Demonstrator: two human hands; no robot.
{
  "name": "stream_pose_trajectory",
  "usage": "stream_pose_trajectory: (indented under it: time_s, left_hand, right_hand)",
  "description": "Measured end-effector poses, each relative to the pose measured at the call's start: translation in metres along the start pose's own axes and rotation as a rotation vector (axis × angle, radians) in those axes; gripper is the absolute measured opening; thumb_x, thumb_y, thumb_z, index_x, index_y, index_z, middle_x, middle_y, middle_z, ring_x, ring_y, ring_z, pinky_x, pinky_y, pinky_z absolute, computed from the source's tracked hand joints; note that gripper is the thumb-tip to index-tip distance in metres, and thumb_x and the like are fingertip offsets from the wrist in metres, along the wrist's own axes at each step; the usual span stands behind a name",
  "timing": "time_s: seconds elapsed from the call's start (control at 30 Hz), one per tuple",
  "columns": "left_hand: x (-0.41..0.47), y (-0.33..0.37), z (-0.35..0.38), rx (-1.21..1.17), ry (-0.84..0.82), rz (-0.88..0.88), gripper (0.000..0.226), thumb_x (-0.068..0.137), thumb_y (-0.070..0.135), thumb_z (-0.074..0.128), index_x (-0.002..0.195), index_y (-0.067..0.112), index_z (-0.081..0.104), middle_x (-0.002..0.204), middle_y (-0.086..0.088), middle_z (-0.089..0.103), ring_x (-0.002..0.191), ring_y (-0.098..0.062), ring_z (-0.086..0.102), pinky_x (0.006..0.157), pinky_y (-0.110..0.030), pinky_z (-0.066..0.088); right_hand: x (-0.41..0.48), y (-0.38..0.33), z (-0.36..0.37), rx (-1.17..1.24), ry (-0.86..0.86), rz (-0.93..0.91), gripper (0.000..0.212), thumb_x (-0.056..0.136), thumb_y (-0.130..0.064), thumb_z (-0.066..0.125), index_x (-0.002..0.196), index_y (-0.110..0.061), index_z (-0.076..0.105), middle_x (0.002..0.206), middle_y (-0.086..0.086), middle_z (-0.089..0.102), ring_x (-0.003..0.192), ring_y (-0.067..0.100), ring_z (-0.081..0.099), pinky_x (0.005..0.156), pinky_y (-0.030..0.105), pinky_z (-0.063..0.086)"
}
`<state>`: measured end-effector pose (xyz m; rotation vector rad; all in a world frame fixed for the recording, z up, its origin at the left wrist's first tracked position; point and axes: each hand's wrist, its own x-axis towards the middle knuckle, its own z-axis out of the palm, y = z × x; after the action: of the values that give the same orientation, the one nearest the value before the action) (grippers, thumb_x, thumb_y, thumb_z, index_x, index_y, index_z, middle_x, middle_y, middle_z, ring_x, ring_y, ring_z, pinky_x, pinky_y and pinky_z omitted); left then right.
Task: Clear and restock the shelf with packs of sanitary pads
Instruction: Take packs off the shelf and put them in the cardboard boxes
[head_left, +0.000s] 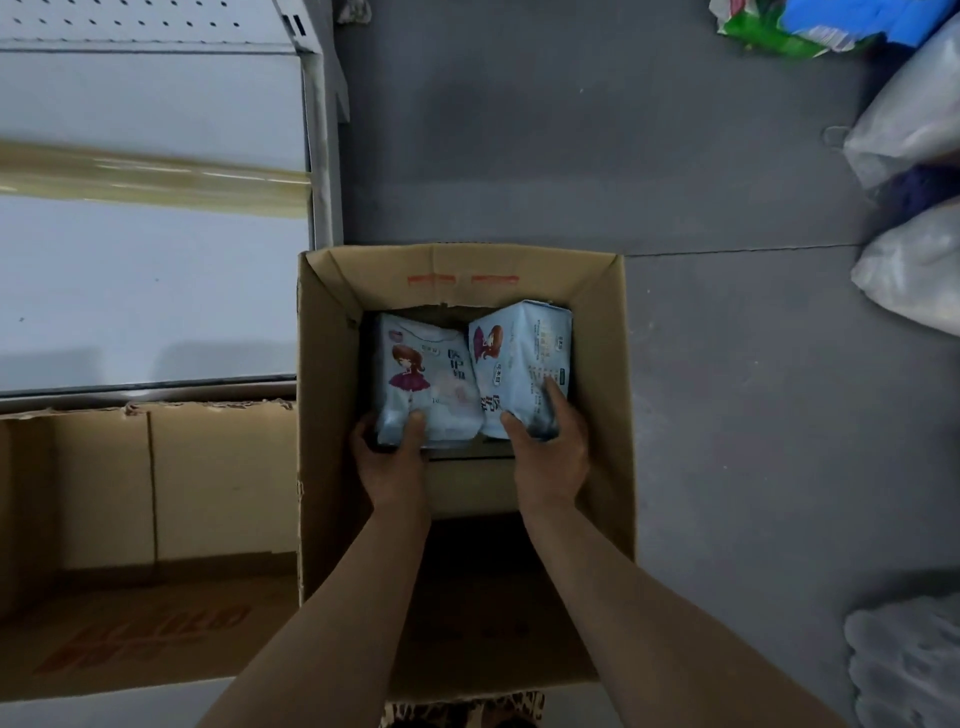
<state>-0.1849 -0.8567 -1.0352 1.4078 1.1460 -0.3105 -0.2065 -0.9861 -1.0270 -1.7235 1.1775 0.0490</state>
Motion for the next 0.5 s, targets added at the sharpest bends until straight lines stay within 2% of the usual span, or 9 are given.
stream_pose_trajectory:
  time_s: [0.07,0.13,0.23,0.3,0.37,0.5]
  left_hand:
    - [0.013,-0.006,0.005,-0.163,-0.062,-0.128,0.082,0.080,0.033,0.081,0.149,0.022,0.039,0.137,-0.001,0.056,0.110,-0.015,0.061,0.077,-0.026,0.054]
    - [0.025,-0.009,0.010,-0.259,-0.090,-0.281,0.071,0.084,0.037,0.077,0.143,0.013,0.047,0.135,-0.006,0.060,0.111,-0.019,0.064,0.083,-0.032,0.057]
    - [0.041,-0.013,0.012,-0.316,-0.072,-0.408,0.056,0.096,0.026,0.066,0.144,0.008,0.044,0.136,-0.012,0.058,0.113,-0.023,0.060,0.089,-0.032,0.052]
    - [0.049,-0.016,0.011,-0.300,-0.082,-0.435,0.051,0.098,0.021,0.062,0.144,0.010,0.044,0.141,-0.014,0.056,0.122,-0.025,0.057,0.096,-0.034,0.049]
    - [0.050,-0.017,0.007,-0.217,-0.115,-0.453,0.047,0.100,0.021,0.060,0.144,0.013,0.045,0.143,-0.012,0.054,0.130,-0.025,0.052,0.102,-0.034,0.046]
    - [0.039,-0.006,-0.002,-0.018,-0.131,-0.401,0.050,0.101,0.034,0.055,0.142,0.006,0.047,0.144,-0.013,0.053,0.132,-0.027,0.053,0.089,-0.030,0.049]
  right_hand:
    - [0.006,0.004,0.004,0.024,-0.026,0.028,0.067,0.078,-0.019,0.085,0.138,-0.036,0.058,0.143,-0.007,0.053,0.131,0.013,0.051,0.099,0.025,0.049]
    - [0.009,0.009,0.008,0.058,-0.060,0.067,0.062,0.081,-0.017,0.083,0.137,-0.030,0.060,0.144,-0.004,0.054,0.129,0.012,0.052,0.094,0.018,0.046]
    - [0.007,0.016,0.013,0.137,-0.110,0.162,0.050,0.084,-0.020,0.081,0.131,-0.026,0.065,0.129,-0.008,0.059,0.123,0.009,0.055,0.093,0.016,0.048]
    - [0.004,0.016,0.015,0.171,-0.146,0.211,0.048,0.086,-0.025,0.079,0.131,-0.030,0.065,0.126,-0.012,0.057,0.119,0.008,0.056,0.091,0.017,0.050]
    - [0.002,0.012,0.016,0.204,-0.161,0.237,0.049,0.088,-0.027,0.077,0.134,-0.033,0.061,0.128,-0.009,0.057,0.114,0.007,0.056,0.083,0.012,0.047]
    - [-0.007,-0.005,0.009,0.187,-0.188,0.274,0.053,0.091,-0.031,0.073,0.141,-0.029,0.055,0.135,-0.003,0.055,0.115,0.010,0.055,0.080,0.014,0.045]
